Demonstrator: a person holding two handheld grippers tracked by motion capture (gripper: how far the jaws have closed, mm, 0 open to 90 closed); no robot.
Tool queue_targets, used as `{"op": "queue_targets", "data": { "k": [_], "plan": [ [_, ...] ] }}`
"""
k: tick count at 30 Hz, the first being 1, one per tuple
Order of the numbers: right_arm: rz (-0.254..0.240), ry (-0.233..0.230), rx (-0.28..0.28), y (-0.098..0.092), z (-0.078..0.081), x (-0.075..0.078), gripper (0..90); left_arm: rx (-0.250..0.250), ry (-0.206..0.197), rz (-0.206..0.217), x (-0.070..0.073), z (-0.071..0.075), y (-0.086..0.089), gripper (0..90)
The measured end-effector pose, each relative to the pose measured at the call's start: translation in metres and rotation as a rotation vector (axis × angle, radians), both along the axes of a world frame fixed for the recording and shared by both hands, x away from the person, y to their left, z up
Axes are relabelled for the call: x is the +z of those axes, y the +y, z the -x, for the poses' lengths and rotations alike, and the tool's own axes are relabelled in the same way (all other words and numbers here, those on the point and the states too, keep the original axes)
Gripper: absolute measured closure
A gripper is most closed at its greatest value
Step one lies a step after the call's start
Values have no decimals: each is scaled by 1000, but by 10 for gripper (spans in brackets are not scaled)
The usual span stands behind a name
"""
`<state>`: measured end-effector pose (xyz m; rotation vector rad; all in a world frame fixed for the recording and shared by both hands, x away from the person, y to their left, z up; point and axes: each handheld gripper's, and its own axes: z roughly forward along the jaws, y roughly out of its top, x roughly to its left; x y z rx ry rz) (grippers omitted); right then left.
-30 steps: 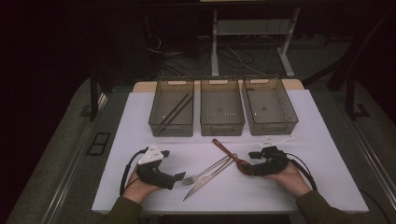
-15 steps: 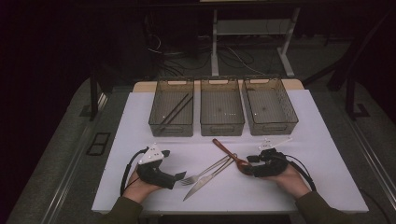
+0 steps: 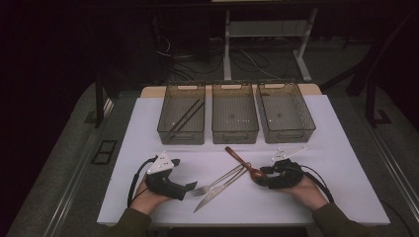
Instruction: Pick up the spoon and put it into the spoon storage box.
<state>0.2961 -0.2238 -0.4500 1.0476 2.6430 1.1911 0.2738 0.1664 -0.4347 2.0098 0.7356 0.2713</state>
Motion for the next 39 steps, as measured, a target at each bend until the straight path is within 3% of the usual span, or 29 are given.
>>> {"op": "queue_targets", "data": {
  "k": [13, 23, 39],
  "plan": [
    [38, -27, 44, 7, 6, 1, 604, -2, -4, -2, 0, 0, 0, 0],
    [26, -14, 66, 10, 8, 0, 729, -5, -8, -7, 0, 0, 0, 0],
    [21, -14, 65, 11, 10, 0, 792, -8, -7, -10, 0, 0, -1, 0]
  ]
}}
